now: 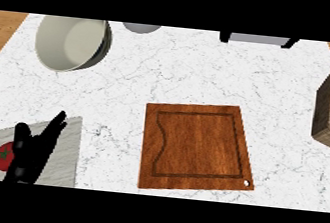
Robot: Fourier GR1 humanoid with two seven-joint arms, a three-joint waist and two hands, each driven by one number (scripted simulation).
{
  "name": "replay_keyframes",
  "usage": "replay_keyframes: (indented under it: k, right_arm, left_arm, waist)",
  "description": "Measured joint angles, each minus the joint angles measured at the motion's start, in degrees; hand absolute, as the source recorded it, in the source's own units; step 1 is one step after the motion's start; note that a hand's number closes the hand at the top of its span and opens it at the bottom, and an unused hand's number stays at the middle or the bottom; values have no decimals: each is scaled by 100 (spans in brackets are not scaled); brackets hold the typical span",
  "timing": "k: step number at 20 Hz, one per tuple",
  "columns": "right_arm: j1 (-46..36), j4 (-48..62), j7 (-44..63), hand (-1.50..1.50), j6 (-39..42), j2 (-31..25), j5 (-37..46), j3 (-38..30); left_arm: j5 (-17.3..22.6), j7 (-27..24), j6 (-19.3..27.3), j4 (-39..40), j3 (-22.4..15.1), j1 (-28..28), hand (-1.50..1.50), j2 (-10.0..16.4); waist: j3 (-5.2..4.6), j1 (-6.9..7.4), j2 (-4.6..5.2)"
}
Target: Pick the pear from the cutting board and place it in the basket
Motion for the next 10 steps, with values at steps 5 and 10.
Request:
replay_keyframes:
  k: [5, 10]
  right_arm:
    - [206, 615, -445, 150, -569, -75, -290, -455]
    - [546, 787, -772, 150, -1013, 59, -649, -735]
  left_arm:
    - [-72, -72, 0, 24, -3, 5, 0, -33]
    - [30, -112, -190, 131, 110, -36, 0, 46]
  waist:
    - [4, 9, 5]
    - [13, -4, -9]
